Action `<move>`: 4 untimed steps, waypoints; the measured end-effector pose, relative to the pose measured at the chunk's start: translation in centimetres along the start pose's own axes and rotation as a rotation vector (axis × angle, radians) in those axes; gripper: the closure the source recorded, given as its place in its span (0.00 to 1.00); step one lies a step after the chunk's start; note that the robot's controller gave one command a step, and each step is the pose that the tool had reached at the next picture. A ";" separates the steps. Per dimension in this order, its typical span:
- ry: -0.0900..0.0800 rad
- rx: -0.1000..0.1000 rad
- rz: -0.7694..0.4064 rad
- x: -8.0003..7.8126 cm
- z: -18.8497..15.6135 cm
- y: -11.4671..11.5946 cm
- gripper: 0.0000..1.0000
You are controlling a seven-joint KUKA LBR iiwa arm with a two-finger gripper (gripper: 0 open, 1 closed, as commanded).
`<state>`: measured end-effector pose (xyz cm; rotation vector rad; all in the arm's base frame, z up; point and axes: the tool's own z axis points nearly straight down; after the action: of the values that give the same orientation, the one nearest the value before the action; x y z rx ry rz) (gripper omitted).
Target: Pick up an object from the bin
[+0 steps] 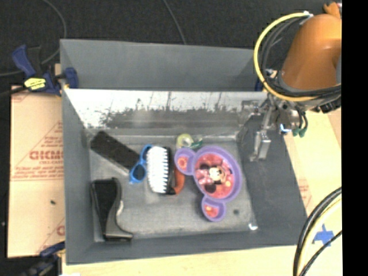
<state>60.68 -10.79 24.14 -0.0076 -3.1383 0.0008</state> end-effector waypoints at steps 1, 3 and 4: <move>-0.008 0.002 -0.005 -0.1 -0.5 0.1 0.00; -0.019 0.006 -0.162 -4.1 7.6 0.3 0.00; -0.012 0.001 -0.089 -4.1 10.3 2.7 0.00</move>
Offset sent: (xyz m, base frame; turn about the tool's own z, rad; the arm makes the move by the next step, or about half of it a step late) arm 0.0445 0.0018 -0.1714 -0.1750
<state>64.79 -8.14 13.85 0.1317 -3.1476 0.0022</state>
